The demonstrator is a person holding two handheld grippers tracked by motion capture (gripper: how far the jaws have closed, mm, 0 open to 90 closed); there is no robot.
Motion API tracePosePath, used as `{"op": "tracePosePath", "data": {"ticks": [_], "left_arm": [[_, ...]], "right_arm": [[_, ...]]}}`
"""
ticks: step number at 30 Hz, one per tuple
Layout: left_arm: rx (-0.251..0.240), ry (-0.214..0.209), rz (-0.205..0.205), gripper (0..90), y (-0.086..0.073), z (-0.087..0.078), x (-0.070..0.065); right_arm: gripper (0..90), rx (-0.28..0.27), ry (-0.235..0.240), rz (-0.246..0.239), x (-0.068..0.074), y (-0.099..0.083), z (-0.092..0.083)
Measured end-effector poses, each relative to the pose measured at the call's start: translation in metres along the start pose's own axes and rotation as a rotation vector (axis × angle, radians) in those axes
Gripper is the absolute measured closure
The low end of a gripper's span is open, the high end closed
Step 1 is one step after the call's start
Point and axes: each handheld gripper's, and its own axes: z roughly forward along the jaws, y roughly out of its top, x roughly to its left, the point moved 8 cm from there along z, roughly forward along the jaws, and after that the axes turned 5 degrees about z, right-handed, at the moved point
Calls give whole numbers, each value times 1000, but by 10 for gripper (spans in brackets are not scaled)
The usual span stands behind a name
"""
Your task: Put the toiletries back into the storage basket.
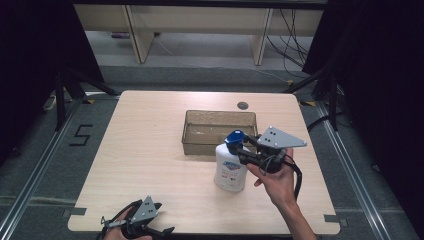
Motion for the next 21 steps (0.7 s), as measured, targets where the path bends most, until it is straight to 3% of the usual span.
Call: {"op": "tracePosePath", "data": {"ticks": [2, 4, 9, 12, 18, 19, 21], "left_arm": [[-3, 1, -22, 158, 0, 0, -1], [-3, 0, -21, 158, 0, 0, -1], [2, -3, 8, 159, 0, 0, 0], [-4, -4, -26, 159, 0, 1, -2], [-2, 1, -2, 159, 0, 0, 0], [-3, 1, -2, 159, 0, 0, 0], [-3, 3, -2, 159, 0, -1, 1]], "right_arm": [[616, -11, -9, 14, 0, 1, -1], [616, -23, -14, -8, -1, 2, 0], [616, -19, -14, 5, 0, 2, 0], [616, -14, -18, -1, -2, 3, 1], [615, -12, -14, 40, -3, 4, 2], [616, -13, -12, 16, -5, 5, 2], [616, -16, -4, 21, -2, 7, 2]]}}
